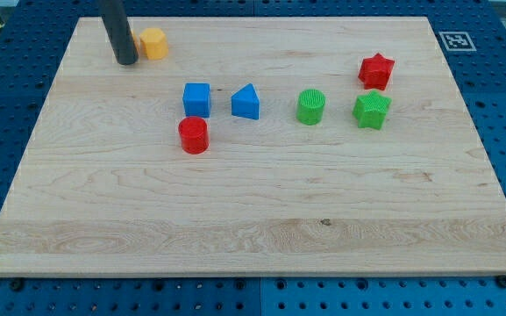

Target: Push the red circle towards top center

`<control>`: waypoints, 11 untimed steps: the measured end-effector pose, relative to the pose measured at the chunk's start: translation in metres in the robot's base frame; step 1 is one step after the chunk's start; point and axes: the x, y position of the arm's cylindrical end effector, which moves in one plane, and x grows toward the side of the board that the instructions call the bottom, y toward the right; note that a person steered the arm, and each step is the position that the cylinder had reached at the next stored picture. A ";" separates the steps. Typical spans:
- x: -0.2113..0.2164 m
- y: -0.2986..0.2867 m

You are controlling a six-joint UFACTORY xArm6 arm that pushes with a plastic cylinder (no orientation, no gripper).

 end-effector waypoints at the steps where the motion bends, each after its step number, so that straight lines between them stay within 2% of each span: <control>1: 0.033 0.000; 3: 0.137 0.003; 4: 0.187 0.033; 5: 0.212 0.118; 6: 0.188 0.198; 7: 0.185 0.208; 8: 0.168 0.197; 11: 0.163 0.137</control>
